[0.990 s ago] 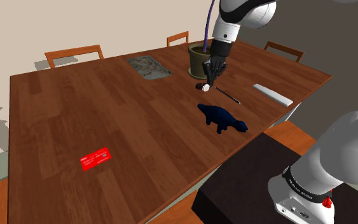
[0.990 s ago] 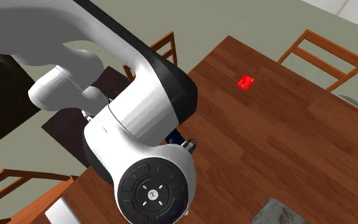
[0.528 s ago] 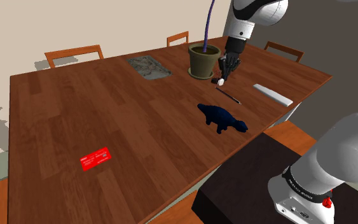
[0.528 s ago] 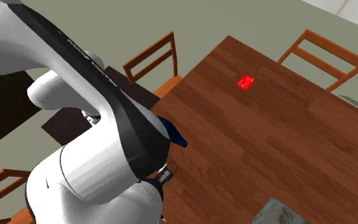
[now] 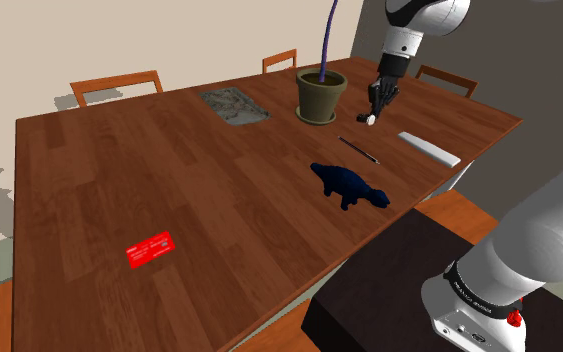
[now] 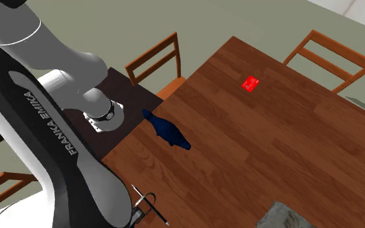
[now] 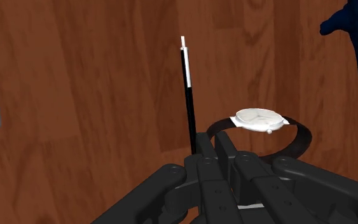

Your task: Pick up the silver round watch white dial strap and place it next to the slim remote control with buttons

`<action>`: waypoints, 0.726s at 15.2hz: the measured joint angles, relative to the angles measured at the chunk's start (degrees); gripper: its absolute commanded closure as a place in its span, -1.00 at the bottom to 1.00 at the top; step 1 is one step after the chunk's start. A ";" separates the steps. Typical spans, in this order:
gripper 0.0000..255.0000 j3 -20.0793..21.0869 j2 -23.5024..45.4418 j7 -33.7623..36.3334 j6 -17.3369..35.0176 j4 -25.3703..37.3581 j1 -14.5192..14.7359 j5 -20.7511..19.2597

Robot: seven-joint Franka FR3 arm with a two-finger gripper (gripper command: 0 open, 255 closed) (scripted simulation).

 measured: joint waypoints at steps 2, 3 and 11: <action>1.00 -1.67 1.51 -2.93 -0.71 1.70 -1.42 -0.35; 1.00 -2.28 2.46 -4.01 -1.47 3.20 -1.94 -0.33; 1.00 -3.60 6.05 -7.53 1.81 2.83 -3.16 0.35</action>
